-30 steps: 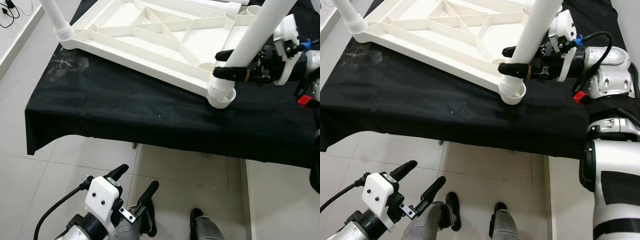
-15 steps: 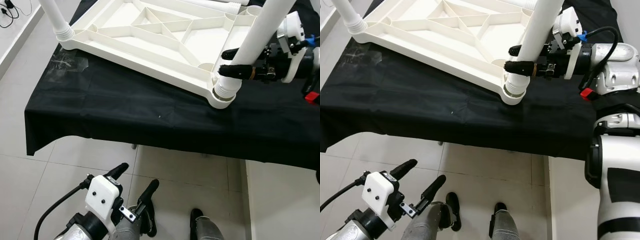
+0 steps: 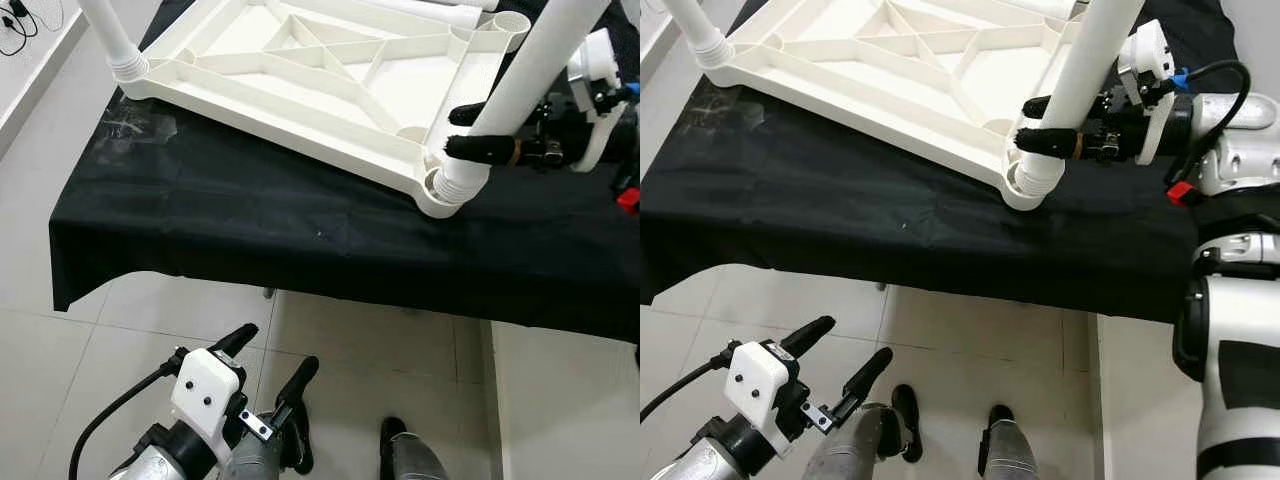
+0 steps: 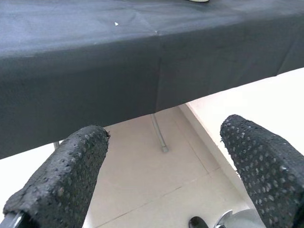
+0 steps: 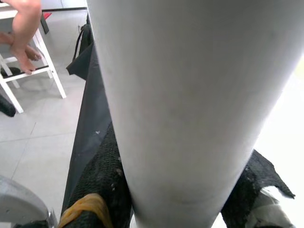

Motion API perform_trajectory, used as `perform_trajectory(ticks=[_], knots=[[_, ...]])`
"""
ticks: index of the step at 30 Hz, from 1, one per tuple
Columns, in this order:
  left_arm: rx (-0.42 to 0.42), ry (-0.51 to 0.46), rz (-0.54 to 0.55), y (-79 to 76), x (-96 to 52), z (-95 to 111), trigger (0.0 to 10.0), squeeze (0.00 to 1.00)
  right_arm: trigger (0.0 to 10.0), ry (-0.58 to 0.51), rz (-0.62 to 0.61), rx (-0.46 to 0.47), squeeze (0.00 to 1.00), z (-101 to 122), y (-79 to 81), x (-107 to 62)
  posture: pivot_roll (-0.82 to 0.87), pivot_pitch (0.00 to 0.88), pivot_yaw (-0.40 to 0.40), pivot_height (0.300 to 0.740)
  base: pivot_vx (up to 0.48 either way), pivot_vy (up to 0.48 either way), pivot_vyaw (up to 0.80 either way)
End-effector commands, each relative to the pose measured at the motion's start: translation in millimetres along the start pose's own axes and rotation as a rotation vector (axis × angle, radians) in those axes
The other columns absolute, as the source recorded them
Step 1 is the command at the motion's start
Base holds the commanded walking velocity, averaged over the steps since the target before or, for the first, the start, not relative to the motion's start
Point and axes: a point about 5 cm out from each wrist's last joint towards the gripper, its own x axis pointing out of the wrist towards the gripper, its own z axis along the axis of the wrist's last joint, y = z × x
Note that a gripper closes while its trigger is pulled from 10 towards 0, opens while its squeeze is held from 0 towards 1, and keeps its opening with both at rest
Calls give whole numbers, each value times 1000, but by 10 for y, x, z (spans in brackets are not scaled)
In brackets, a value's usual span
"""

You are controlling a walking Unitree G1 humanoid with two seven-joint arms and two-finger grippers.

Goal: Building children table

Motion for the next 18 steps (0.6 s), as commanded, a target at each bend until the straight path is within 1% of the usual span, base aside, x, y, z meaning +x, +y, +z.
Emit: perform_trajectory(ticks=[1,4,8,18], knots=[[-2,36,-1,-12,-33,-62,10000,0,10000,51,21,53,0,-197,62,47,82,411,53,740,0,0,0],[0,35,1,-20,-32,-63,10000,0,10000,79,-1,46,0,-217,48,119,82,405,46,740,0,0,0],[0,32,3,-30,-30,-60,10000,0,10000,103,-29,43,0,-229,27,160,82,406,42,740,0,0,0],[-2,30,6,-36,-33,-55,10000,0,10000,115,-36,45,0,-210,11,133,78,409,38,740,0,0,0]])
